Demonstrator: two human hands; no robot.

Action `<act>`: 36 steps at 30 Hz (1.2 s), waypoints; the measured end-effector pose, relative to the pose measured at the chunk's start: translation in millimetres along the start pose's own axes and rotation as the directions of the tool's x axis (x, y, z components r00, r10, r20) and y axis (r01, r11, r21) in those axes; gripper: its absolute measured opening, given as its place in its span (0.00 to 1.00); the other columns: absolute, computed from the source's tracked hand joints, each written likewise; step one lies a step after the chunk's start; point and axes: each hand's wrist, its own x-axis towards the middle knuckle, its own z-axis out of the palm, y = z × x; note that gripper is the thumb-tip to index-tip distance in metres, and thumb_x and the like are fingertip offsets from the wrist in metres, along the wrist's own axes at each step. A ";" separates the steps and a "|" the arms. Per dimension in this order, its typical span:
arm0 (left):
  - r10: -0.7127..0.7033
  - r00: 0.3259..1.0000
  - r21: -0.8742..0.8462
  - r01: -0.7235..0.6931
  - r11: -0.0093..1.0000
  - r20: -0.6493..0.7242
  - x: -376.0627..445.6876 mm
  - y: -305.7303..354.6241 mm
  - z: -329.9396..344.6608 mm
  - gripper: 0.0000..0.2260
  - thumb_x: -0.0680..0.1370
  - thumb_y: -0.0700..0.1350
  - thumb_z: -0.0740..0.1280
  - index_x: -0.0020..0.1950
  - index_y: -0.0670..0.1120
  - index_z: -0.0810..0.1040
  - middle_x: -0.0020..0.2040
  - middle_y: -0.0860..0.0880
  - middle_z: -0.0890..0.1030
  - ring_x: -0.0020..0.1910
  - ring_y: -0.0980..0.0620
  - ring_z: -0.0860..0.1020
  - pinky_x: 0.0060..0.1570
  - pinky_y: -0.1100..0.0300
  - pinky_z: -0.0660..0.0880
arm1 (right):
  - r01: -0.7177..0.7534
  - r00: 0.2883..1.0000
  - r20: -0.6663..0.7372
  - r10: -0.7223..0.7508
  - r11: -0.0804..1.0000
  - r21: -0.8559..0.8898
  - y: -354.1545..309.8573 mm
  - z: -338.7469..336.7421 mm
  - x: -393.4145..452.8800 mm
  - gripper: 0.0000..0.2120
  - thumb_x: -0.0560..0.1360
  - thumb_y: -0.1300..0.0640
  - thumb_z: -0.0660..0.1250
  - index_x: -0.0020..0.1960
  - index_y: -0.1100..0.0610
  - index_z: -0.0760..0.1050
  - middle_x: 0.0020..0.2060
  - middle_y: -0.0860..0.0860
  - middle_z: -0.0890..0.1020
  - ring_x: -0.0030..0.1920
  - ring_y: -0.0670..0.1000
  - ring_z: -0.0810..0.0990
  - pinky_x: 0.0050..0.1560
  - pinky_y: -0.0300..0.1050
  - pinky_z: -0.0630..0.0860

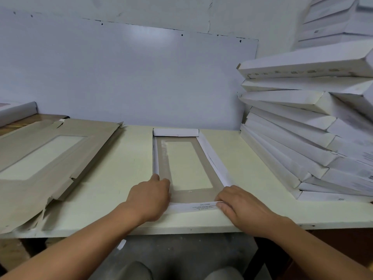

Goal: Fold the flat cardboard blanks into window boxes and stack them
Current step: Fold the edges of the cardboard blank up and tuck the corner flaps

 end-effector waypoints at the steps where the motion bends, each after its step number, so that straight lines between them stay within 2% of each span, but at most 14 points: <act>1: 0.004 1.000 0.008 -0.004 1.000 -0.031 -2.2 0.0 0.9 0.09 0.82 0.52 0.54 0.45 0.51 0.66 0.47 0.50 0.70 0.36 0.48 0.72 0.35 0.55 0.68 | 0.004 1.000 0.003 -0.004 1.000 -0.008 -1.6 2.7 0.2 0.12 0.84 0.51 0.52 0.55 0.51 0.73 0.48 0.45 0.74 0.50 0.47 0.70 0.56 0.45 0.70; 5: 0.045 0.991 -0.054 -0.052 0.997 -0.124 -13.7 1.8 7.5 0.19 0.82 0.59 0.50 0.35 0.51 0.62 0.41 0.52 0.71 0.37 0.46 0.71 0.36 0.55 0.66 | -0.021 0.999 -0.041 0.018 0.996 -0.081 -4.0 13.2 1.6 0.14 0.85 0.53 0.48 0.58 0.51 0.72 0.51 0.47 0.74 0.52 0.50 0.70 0.57 0.46 0.67; 7: 0.088 0.983 -0.117 -0.108 0.987 -0.164 -22.0 0.5 11.5 0.21 0.81 0.63 0.49 0.34 0.51 0.63 0.37 0.53 0.72 0.37 0.48 0.72 0.36 0.54 0.68 | -0.051 0.996 -0.075 0.042 0.992 -0.115 -5.3 19.7 2.4 0.14 0.84 0.54 0.48 0.57 0.51 0.72 0.50 0.47 0.74 0.51 0.51 0.70 0.56 0.46 0.66; 9: 0.143 0.969 -0.156 -0.176 0.972 -0.204 -29.4 -4.4 15.4 0.19 0.80 0.63 0.52 0.37 0.52 0.66 0.36 0.53 0.72 0.36 0.50 0.71 0.37 0.53 0.71 | -0.082 0.991 -0.118 0.067 0.988 -0.128 -6.5 24.6 4.1 0.14 0.84 0.55 0.48 0.57 0.50 0.72 0.50 0.46 0.74 0.51 0.51 0.71 0.55 0.46 0.65; 12: 0.202 0.955 -0.233 -0.252 0.939 -0.219 -36.0 -13.9 19.2 0.10 0.81 0.58 0.59 0.45 0.53 0.72 0.42 0.55 0.75 0.40 0.53 0.74 0.42 0.53 0.73 | -0.114 0.983 -0.156 0.092 0.984 -0.139 -8.3 30.0 7.0 0.14 0.83 0.55 0.48 0.58 0.49 0.71 0.50 0.46 0.74 0.51 0.51 0.71 0.55 0.46 0.64; 14: 0.198 0.947 -0.296 -0.271 0.916 -0.254 -37.7 -16.6 22.1 0.08 0.81 0.54 0.61 0.45 0.53 0.73 0.42 0.56 0.75 0.41 0.54 0.73 0.43 0.55 0.73 | -0.119 0.978 -0.186 0.093 0.984 -0.133 -9.3 32.6 7.4 0.14 0.83 0.55 0.48 0.58 0.49 0.72 0.49 0.45 0.74 0.51 0.50 0.71 0.54 0.46 0.64; 20: 0.200 0.928 -0.322 -0.302 0.897 -0.314 -42.4 -13.3 27.4 0.11 0.80 0.51 0.61 0.38 0.54 0.66 0.34 0.57 0.69 0.35 0.56 0.69 0.36 0.61 0.68 | -0.073 0.957 -0.284 0.054 0.996 -0.057 -14.8 36.6 -2.1 0.15 0.80 0.57 0.53 0.59 0.47 0.75 0.46 0.44 0.78 0.47 0.49 0.74 0.50 0.45 0.63; 24: 0.230 0.924 -0.314 -0.326 0.891 -0.307 -45.0 -14.4 26.8 0.12 0.80 0.51 0.61 0.37 0.52 0.66 0.33 0.57 0.68 0.34 0.57 0.67 0.34 0.65 0.63 | -0.058 0.926 -0.377 0.008 0.991 -0.121 -19.9 41.0 -8.4 0.15 0.69 0.62 0.65 0.52 0.47 0.78 0.37 0.44 0.77 0.37 0.50 0.75 0.43 0.46 0.62; 29: 0.226 0.926 -0.300 -0.317 0.900 -0.302 -45.3 -13.2 26.7 0.17 0.80 0.47 0.64 0.36 0.56 0.60 0.32 0.58 0.66 0.33 0.59 0.67 0.33 0.68 0.61 | -0.070 0.893 -0.449 0.010 0.990 -0.119 -26.5 42.5 -9.5 0.14 0.66 0.64 0.68 0.48 0.49 0.79 0.35 0.45 0.75 0.35 0.50 0.74 0.42 0.46 0.62; 31: 0.222 0.928 -0.302 -0.312 0.901 -0.298 -46.7 -12.7 25.1 0.17 0.81 0.48 0.63 0.36 0.56 0.59 0.32 0.58 0.66 0.33 0.59 0.67 0.34 0.67 0.61 | -0.047 0.906 -0.422 -0.025 0.986 -0.158 -28.6 43.4 -11.5 0.10 0.70 0.61 0.67 0.49 0.49 0.78 0.37 0.45 0.75 0.37 0.50 0.73 0.44 0.46 0.64; 33: 0.217 0.926 -0.319 -0.315 0.894 -0.309 -50.2 -11.5 22.7 0.14 0.81 0.51 0.60 0.37 0.57 0.60 0.33 0.59 0.66 0.34 0.59 0.67 0.35 0.65 0.61 | -0.020 0.920 -0.388 -0.054 0.982 -0.186 -32.5 41.9 -13.4 0.07 0.75 0.52 0.64 0.52 0.49 0.77 0.42 0.45 0.75 0.41 0.50 0.74 0.47 0.47 0.67; 36: 0.201 0.909 -0.365 -0.338 0.867 -0.365 -57.0 -6.0 17.7 0.11 0.79 0.58 0.53 0.38 0.56 0.64 0.34 0.58 0.68 0.34 0.57 0.68 0.36 0.62 0.64 | 0.006 0.925 -0.368 -0.097 0.971 -0.239 -36.3 28.5 -9.8 0.15 0.71 0.51 0.69 0.57 0.51 0.77 0.43 0.47 0.75 0.42 0.52 0.74 0.46 0.49 0.71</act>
